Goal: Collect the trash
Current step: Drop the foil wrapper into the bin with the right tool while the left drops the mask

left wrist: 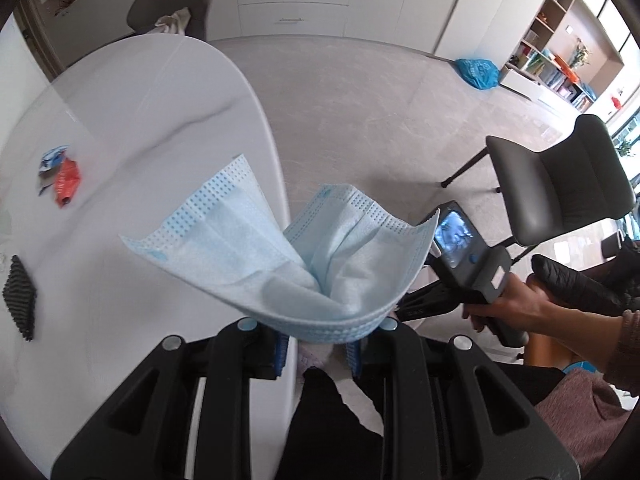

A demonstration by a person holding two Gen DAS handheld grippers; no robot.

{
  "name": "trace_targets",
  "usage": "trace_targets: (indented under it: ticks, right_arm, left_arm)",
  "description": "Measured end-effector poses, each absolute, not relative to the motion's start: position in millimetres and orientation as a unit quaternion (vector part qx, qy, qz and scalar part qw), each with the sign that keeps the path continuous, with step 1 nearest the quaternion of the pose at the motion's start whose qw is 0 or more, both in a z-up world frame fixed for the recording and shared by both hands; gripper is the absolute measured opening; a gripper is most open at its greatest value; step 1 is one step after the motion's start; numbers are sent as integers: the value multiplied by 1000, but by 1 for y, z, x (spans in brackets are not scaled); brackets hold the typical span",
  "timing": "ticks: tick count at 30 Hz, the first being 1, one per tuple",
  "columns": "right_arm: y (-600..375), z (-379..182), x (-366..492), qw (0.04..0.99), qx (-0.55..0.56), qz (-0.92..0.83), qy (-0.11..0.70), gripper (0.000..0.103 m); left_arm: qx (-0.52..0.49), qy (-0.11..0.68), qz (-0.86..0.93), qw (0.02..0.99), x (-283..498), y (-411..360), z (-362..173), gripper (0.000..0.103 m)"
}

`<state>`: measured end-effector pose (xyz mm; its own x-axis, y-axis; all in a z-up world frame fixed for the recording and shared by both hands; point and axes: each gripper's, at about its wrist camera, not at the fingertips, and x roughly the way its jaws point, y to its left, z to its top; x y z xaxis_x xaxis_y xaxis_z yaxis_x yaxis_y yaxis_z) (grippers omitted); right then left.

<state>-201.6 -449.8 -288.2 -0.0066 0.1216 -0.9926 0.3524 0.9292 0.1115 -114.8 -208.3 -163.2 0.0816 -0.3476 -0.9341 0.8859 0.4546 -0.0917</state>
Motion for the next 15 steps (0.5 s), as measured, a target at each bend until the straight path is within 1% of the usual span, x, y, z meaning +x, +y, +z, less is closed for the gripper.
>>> trace_targets:
  ticks: [2,6,11,15]
  right_arm:
    - [-453,-281,-205,691,177,-88,695,98]
    - [-467,-248,-226,717,189,-111,662,99]
    - [-492,-190,-264,751,181,-166,613,100]
    - [-508,-164,-296,757,168,-205,598,100]
  left_arm:
    - [270,510,-452,680,-121,-216,-167,23]
    - [291,504,-467,665,-134,-232,-173,23]
    - [331,488,-500,633,-158,-261,-187,23]
    - [379,488,-517,593,-185,-289,-219,23]
